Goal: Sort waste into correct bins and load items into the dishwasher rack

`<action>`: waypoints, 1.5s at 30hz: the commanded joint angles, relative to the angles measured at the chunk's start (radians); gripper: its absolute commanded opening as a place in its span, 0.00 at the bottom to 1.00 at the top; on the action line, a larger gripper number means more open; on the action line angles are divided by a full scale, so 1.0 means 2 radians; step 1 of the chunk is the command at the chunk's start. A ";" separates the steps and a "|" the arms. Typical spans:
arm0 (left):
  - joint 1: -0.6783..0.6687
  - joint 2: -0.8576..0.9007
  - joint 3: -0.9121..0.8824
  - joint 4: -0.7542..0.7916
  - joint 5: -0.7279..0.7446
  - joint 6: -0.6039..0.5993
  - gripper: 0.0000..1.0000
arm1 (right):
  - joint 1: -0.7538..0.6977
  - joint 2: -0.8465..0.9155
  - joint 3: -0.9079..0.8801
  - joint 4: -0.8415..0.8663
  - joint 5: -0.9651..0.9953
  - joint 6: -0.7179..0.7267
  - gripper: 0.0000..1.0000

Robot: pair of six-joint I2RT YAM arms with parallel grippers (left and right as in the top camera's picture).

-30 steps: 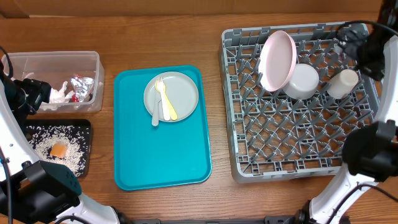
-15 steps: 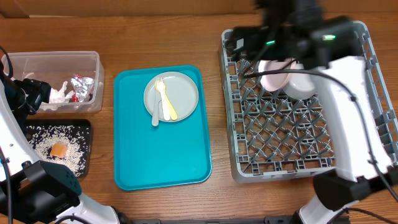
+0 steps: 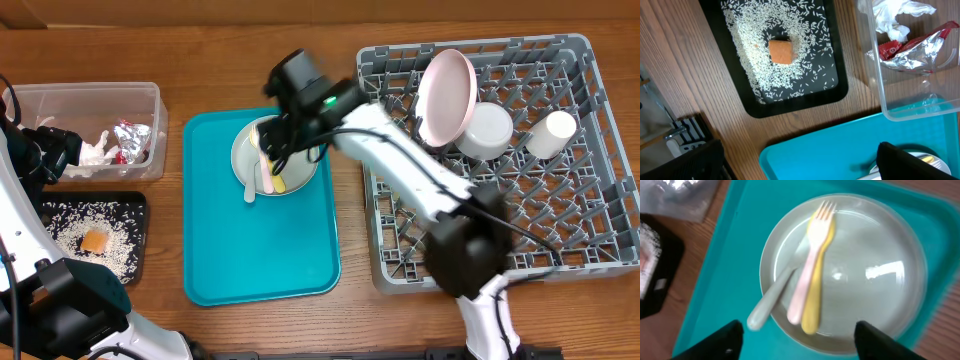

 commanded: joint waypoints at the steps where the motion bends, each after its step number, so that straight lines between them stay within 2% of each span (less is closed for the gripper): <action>1: -0.001 -0.004 -0.002 0.000 -0.006 -0.007 1.00 | 0.027 0.030 -0.004 0.015 0.041 0.014 0.72; 6: -0.001 -0.004 -0.002 0.000 -0.006 -0.007 1.00 | 0.053 0.067 -0.004 0.026 0.108 0.023 0.72; 10: -0.001 -0.004 -0.002 0.001 -0.006 -0.007 1.00 | 0.058 0.081 -0.004 0.039 0.110 0.031 0.67; 19: -0.001 -0.004 -0.002 0.000 -0.006 -0.007 1.00 | 0.055 0.102 -0.004 0.049 0.125 0.034 0.64; 22: -0.001 -0.004 -0.002 0.000 -0.006 -0.007 1.00 | 0.055 0.102 -0.004 0.053 0.125 0.034 0.59; 27: -0.001 -0.004 -0.002 0.000 -0.006 -0.007 1.00 | 0.055 0.105 -0.010 0.060 0.128 0.034 0.58; 30: -0.001 -0.004 -0.002 0.000 -0.006 -0.007 1.00 | 0.055 0.105 -0.017 0.064 0.134 0.034 0.51; 34: -0.001 -0.004 -0.002 0.000 -0.006 -0.007 1.00 | 0.055 0.105 -0.017 0.066 0.134 0.035 0.36; 45: -0.001 -0.004 -0.002 0.000 -0.006 -0.007 1.00 | 0.055 0.105 -0.015 0.062 0.134 0.038 0.24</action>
